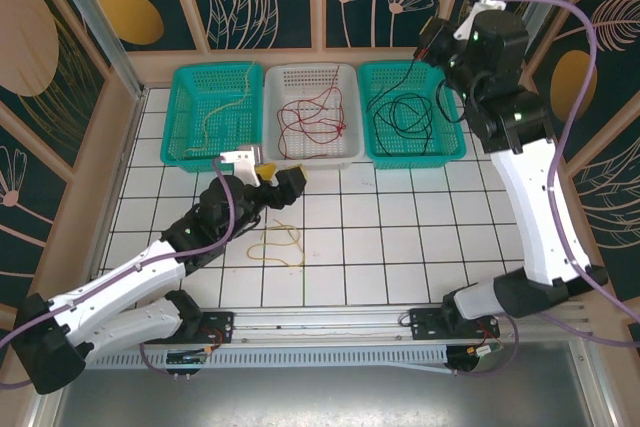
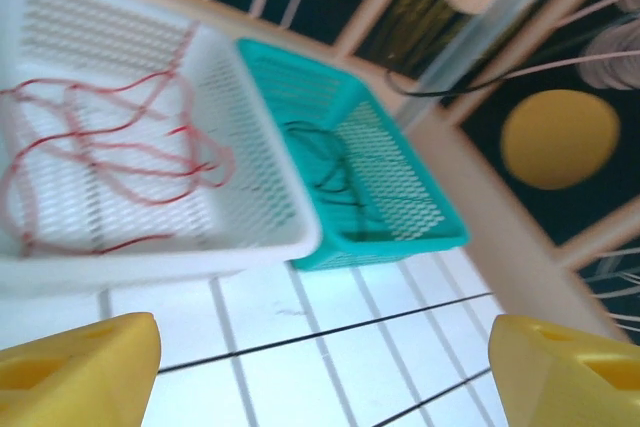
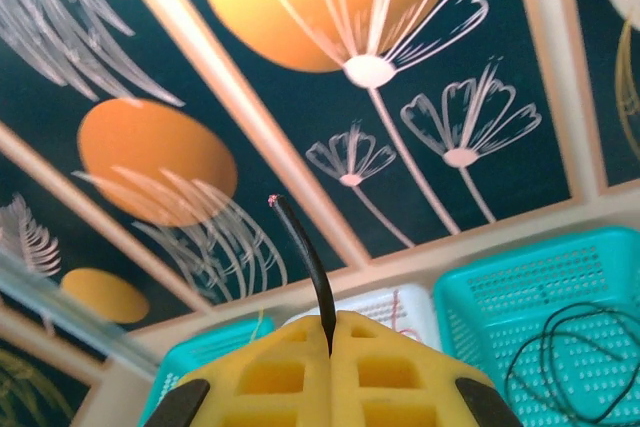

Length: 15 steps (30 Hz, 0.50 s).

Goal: Untangle the cables

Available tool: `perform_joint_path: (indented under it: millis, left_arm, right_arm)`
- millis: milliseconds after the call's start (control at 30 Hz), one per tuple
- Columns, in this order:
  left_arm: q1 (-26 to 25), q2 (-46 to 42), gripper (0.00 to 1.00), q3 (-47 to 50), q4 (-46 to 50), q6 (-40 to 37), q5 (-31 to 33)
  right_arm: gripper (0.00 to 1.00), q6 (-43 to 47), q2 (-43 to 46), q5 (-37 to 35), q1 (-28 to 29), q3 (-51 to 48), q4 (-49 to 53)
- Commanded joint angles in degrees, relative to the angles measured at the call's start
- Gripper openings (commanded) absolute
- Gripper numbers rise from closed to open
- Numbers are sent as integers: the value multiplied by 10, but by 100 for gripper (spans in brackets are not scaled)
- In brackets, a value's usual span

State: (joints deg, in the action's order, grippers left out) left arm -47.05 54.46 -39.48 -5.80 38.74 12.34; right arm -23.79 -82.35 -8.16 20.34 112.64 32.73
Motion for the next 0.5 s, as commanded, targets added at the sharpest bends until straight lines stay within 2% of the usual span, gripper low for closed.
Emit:
perform_joint_path:
  millis: [0,167,333,467]
  left_arm:
    - [-2,-10,85,-17,150,48,51]
    - [-2,-17,83,7,198,97,17]
    - [-2,-9,78,32,206,137,-8]
    - [-2,4,76,33,218,156,-7]
  right_arm:
    - [0,32,-46,20,-31,27,-2]
    - [0,34,-78,34,-74,1,-20]
    - [0,31,-102,50,-109,-26,-28]
    - [0,38,-129,60,-126,-39,-24]
